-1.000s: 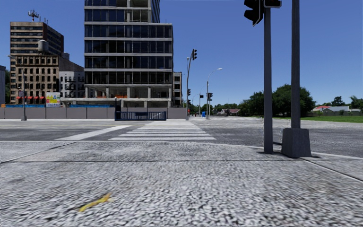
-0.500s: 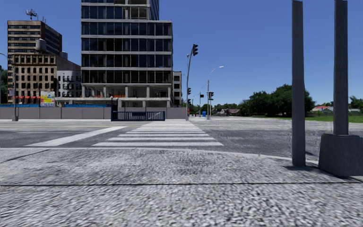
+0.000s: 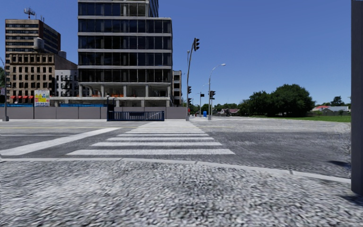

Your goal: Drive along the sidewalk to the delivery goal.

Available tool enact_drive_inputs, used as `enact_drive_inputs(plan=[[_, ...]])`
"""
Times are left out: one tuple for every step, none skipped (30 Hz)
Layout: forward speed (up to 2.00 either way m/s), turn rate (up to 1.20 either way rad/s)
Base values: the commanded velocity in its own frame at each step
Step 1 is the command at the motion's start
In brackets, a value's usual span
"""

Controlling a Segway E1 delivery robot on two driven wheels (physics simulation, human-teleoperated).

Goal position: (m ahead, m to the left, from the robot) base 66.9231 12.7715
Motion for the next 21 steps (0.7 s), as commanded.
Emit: enact_drive_inputs(plan=[[2.00,0.00],[2.00,0.00],[2.00,0.00],[2.00,0.00],[2.00,0.00],[2.00,0.00],[2.00,0.00],[2.00,0.00],[2.00,0.00],[2.00,0.00],[2.00,0.00],[2.00,0.00],[2.00,0.00],[2.00,0.00],[2.00,0.00],[2.00,0.00],[2.00,0.00],[2.00,0.00],[2.00,0.00],[2.00,0.00],[2.00,0.00]])
